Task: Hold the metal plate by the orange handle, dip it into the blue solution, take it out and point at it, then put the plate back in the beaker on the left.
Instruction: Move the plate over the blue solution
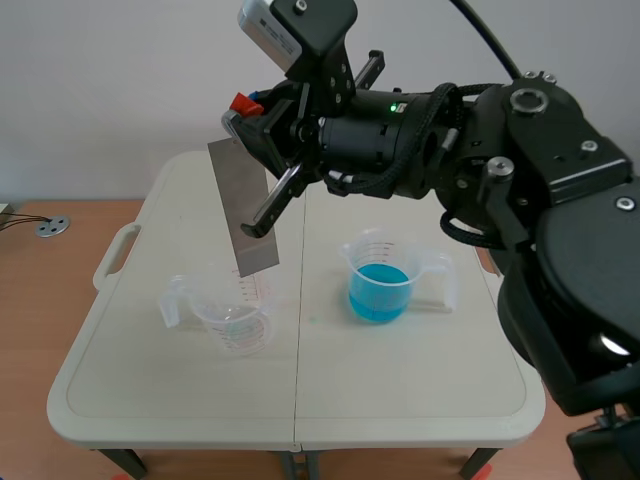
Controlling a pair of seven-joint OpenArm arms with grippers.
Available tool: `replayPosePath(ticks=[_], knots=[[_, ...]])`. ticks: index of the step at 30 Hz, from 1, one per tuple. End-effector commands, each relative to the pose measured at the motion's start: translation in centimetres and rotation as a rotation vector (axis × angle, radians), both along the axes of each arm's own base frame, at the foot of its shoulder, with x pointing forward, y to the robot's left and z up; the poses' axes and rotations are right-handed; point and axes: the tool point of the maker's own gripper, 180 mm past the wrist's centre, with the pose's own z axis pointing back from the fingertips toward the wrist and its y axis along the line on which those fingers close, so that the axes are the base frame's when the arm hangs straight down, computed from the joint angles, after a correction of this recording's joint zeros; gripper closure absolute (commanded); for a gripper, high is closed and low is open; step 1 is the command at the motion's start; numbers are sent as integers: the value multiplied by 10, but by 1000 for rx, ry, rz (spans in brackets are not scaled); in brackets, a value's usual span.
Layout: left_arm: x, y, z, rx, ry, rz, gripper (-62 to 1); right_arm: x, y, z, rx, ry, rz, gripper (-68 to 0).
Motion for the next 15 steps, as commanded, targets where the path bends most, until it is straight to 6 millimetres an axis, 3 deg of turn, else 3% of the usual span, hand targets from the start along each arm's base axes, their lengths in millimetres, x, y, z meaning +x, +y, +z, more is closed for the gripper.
replayPosePath(ticks=[1,15], knots=[[1,-1,3,-10,-9,-2,-15,0,-4,18,24,-46,-7,-13],[1,-1,3,-11,-10,-2,-15,-13,-61,53,16,-143,-160,-13]])
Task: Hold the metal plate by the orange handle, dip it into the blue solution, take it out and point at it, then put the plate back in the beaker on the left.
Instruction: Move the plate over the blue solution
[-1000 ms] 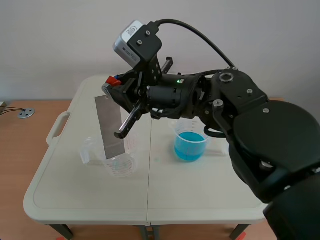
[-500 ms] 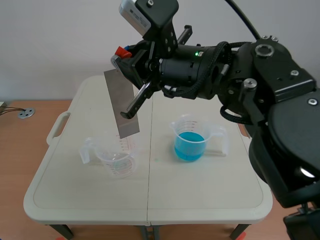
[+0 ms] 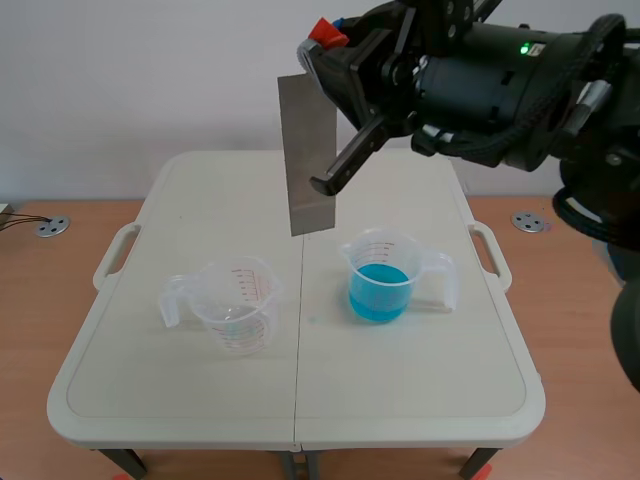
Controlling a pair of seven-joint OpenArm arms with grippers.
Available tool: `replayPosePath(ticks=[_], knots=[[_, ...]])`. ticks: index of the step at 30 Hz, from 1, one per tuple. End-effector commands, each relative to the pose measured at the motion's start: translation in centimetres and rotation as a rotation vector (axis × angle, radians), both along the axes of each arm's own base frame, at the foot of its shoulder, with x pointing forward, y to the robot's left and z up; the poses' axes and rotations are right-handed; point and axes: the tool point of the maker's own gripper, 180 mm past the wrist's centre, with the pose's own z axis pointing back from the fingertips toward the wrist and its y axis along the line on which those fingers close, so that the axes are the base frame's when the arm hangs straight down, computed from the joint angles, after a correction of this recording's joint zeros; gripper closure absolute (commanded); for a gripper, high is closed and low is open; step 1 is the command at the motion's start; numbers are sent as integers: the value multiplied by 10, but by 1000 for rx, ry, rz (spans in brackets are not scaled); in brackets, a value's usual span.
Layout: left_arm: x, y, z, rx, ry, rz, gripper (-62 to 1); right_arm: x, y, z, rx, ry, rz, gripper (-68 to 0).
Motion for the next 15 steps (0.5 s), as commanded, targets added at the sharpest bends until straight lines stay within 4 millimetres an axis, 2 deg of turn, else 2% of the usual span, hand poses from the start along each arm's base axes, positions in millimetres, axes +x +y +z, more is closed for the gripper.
replayPosePath(ticks=[1,8,15], knots=[[1,-2,4,-12,-12,-2,-15,-2,-5,10,10,-28,4,-13],[19,-3,11,-15,-72,-11,-15,2,-39,13,-2,-30,-73,-13],[61,-8,33,-12,-223,-59,-15,7,-66,19,-11,-44,-125,-13]])
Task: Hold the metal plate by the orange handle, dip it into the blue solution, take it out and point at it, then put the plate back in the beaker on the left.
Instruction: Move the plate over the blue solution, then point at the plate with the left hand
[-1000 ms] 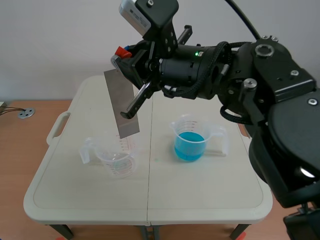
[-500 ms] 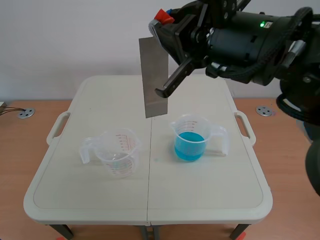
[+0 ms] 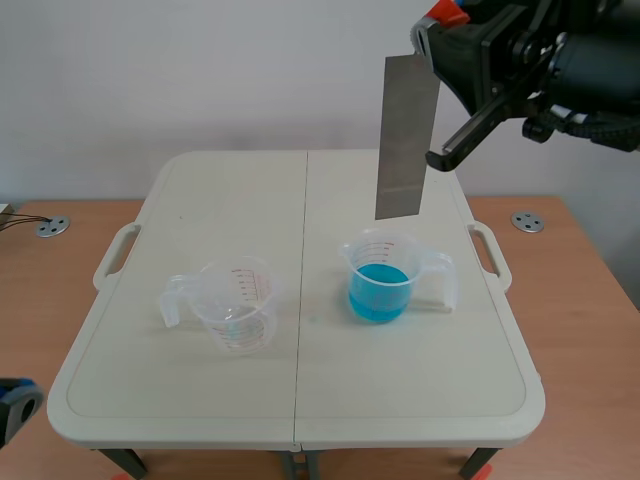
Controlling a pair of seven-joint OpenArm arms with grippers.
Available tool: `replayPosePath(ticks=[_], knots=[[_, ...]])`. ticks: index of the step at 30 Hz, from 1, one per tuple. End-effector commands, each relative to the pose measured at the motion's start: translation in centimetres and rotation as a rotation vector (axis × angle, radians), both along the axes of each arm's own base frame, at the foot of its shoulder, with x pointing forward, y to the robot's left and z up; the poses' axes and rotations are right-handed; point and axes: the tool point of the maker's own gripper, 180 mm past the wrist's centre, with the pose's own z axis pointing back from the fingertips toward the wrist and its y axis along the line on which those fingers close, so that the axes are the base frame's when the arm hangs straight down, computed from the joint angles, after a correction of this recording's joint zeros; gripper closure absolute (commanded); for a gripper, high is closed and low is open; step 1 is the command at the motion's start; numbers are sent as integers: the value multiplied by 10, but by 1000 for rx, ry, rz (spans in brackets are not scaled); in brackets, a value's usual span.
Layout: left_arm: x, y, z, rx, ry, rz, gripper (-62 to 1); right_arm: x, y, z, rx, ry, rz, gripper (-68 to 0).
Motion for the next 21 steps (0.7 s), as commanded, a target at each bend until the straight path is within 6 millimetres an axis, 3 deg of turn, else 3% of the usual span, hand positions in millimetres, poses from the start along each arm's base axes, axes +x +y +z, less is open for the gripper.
replayPosePath(ticks=[1,13,21], knots=[[14,-7,12,-5,-61,-47,-15,-2,2,11,6,-36,19,-13],[87,-53,49,35,-252,-214,-15,14,-8,0,30,-8,-1,-13],[121,-90,37,-4,-260,-280,-14,32,-15,-7,56,11,-11,-13]])
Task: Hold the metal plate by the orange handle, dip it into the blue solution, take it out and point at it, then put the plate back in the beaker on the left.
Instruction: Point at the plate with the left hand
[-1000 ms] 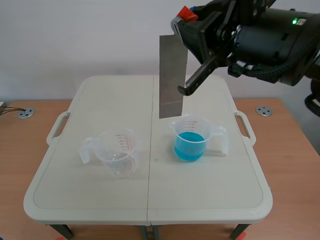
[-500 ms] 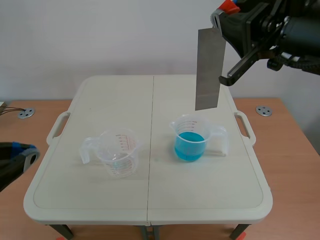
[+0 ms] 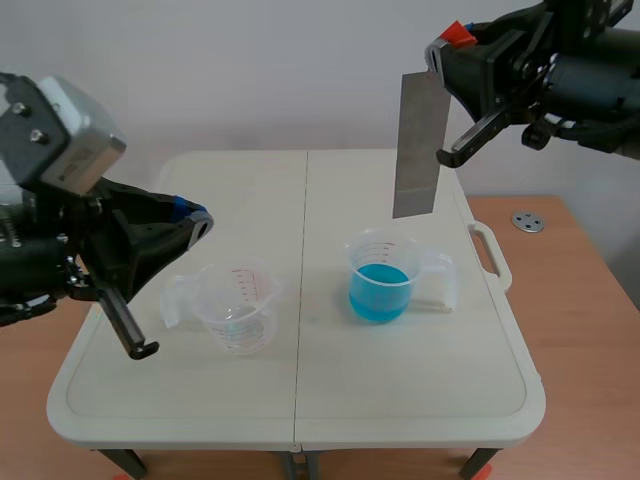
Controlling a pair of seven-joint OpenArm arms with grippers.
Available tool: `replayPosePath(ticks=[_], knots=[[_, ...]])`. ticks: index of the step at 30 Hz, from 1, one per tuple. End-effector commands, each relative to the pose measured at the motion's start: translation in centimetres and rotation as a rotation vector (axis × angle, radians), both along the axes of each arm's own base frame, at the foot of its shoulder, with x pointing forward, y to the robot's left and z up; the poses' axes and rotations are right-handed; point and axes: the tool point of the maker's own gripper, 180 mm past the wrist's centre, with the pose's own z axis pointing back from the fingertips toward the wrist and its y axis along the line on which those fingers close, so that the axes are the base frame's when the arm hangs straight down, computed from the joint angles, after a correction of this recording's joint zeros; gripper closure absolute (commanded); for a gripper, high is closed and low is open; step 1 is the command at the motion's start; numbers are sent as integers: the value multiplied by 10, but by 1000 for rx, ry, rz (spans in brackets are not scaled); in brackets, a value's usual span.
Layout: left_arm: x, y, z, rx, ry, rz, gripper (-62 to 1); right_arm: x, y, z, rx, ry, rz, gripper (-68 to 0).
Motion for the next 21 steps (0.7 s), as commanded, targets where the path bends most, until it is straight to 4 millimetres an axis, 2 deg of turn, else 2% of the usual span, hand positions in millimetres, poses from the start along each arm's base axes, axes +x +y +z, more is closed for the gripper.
replayPosePath(ticks=[1,7,17,21], knots=[[10,-6,6,-21,-32,11,-14,2,1,14,19,-43,13,-13],[35,-33,-8,8,-56,-10,-14,3,0,13,27,-43,14,-13],[69,-63,-29,50,-59,-4,-14,2,6,11,22,-34,30,-13],[80,-76,-29,48,-64,-15,-14,2,6,10,21,-32,29,-13]])
